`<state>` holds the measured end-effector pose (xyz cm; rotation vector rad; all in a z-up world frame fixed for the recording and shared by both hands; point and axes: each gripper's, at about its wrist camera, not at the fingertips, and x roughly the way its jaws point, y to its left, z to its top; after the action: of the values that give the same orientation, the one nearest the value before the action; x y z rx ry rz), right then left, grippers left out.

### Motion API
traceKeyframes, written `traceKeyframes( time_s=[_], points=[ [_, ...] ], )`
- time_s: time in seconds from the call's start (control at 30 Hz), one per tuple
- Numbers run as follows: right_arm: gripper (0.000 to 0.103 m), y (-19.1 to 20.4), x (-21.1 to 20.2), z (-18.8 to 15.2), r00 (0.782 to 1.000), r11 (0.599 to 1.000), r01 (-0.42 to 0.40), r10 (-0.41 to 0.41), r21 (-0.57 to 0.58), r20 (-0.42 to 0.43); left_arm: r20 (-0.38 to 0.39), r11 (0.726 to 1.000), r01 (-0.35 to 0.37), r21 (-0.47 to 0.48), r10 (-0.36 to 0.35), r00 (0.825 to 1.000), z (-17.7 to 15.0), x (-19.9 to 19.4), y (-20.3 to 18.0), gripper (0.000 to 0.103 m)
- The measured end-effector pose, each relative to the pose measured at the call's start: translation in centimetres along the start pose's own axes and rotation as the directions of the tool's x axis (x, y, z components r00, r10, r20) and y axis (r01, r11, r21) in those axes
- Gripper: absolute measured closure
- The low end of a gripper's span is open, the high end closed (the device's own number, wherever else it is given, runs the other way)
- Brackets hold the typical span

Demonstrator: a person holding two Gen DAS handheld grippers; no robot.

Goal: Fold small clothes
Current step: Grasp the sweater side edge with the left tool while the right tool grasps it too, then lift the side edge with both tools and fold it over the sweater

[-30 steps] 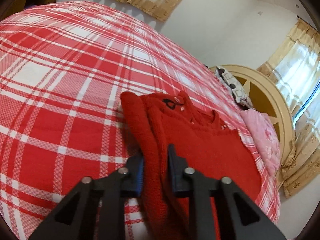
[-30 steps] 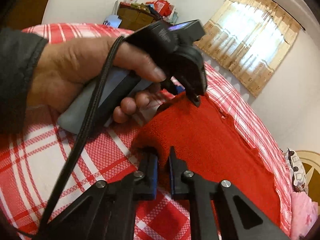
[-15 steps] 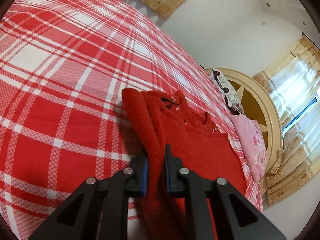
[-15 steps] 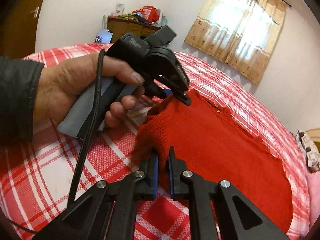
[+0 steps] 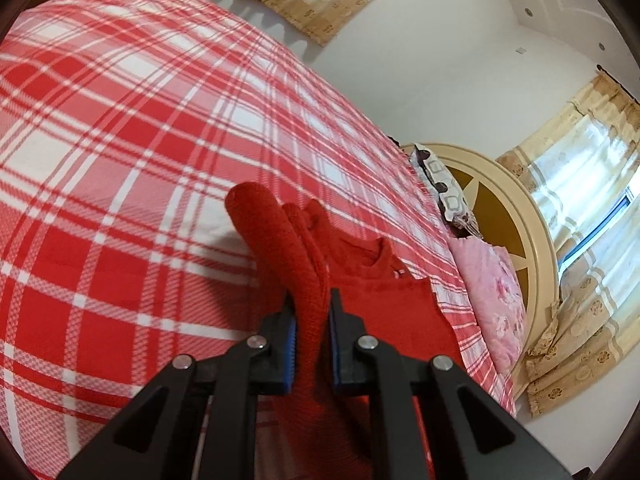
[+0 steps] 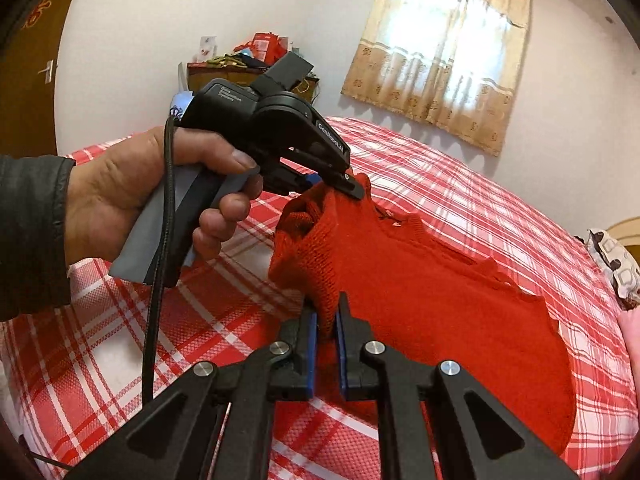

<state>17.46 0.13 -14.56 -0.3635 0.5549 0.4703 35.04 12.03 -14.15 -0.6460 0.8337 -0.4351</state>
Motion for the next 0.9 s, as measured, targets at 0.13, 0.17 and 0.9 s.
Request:
traceKeyframes(
  time_s=[0.13, 0.17, 0.9],
  points=[
    [0.096, -0.5, -0.4, -0.1, 1.0, 1.0, 0.001, -0.001, 0.031, 0.007, 0.003, 1.0, 0.002, 0.013, -0.002, 1.0, 0.1, 0.2, -1.1, 0.09],
    [0.096, -0.6, -0.4, -0.1, 1.0, 0.999, 0.002, -0.003, 0.037, 0.008, 0.004, 1.0, 0.005, 0.014, -0.005, 1.0, 0.2, 0.3, -1.3, 0.09],
    [0.096, -6.4, -3.5, -1.4, 0.999, 0.987, 0.022, -0.027, 0.158, 0.027, -0.012, 0.994, 0.025, 0.106, -0.024, 1.0, 0.1, 2.7, -8.4, 0.091]
  ],
)
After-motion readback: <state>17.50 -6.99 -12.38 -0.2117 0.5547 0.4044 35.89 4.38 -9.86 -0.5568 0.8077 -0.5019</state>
